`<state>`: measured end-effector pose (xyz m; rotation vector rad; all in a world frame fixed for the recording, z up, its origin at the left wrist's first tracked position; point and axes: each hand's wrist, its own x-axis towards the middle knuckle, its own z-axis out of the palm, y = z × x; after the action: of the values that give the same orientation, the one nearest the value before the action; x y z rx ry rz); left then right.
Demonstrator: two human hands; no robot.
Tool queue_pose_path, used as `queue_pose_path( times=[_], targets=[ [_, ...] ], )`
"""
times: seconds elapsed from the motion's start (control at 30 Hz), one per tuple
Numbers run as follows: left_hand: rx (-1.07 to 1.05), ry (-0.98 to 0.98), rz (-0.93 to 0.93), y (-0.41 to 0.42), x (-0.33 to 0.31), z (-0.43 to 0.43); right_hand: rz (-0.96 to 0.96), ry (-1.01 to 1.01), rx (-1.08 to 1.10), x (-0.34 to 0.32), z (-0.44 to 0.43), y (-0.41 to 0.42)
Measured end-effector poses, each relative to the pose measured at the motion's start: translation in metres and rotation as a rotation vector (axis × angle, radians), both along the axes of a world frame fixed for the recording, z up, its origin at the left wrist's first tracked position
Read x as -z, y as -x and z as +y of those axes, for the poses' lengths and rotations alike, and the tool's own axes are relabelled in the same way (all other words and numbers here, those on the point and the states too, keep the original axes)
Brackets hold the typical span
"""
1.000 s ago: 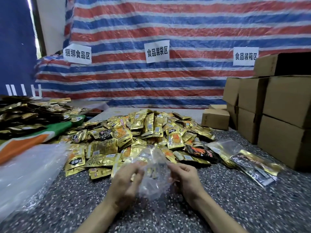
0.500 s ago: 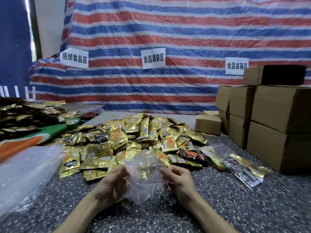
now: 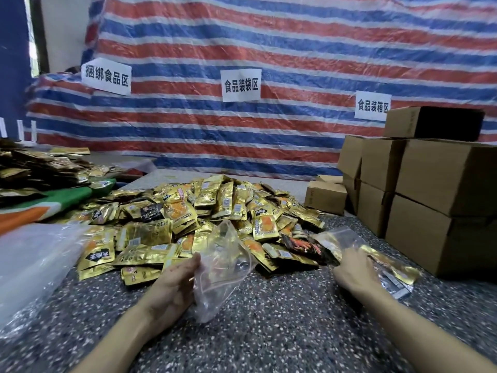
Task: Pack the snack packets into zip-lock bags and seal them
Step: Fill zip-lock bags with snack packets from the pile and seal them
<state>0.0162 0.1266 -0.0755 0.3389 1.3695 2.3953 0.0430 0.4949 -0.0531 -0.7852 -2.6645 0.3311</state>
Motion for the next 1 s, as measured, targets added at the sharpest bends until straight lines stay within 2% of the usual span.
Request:
queue_pose_path(
  times=[0.27, 0.43, 0.57, 0.73, 0.87, 1.0],
  targets=[
    [0.051, -0.012, 0.003, -0.003, 0.0, 0.0, 0.043, -0.082, 0.048, 0.014, 0.006, 0.005],
    [0.065, 0.036, 0.023, -0.01, -0.007, 0.002, -0.041, -0.308, 0.054, 0.004, 0.0, -0.001],
    [0.048, 0.038, 0.018, -0.01, -0.008, 0.002, 0.067, -0.435, 0.063, -0.012, -0.006, -0.009],
    [-0.009, 0.02, 0.003, -0.014, -0.013, 0.002, 0.371, -0.315, -0.061, -0.045, -0.015, -0.019],
    [-0.09, 0.012, -0.018, -0.017, -0.016, 0.003, 0.41, -0.258, -0.133, -0.074, -0.02, -0.031],
    [-0.147, 0.095, 0.046, -0.017, -0.014, 0.002, 0.583, -0.113, -0.254, -0.105, -0.032, -0.048]
  ],
)
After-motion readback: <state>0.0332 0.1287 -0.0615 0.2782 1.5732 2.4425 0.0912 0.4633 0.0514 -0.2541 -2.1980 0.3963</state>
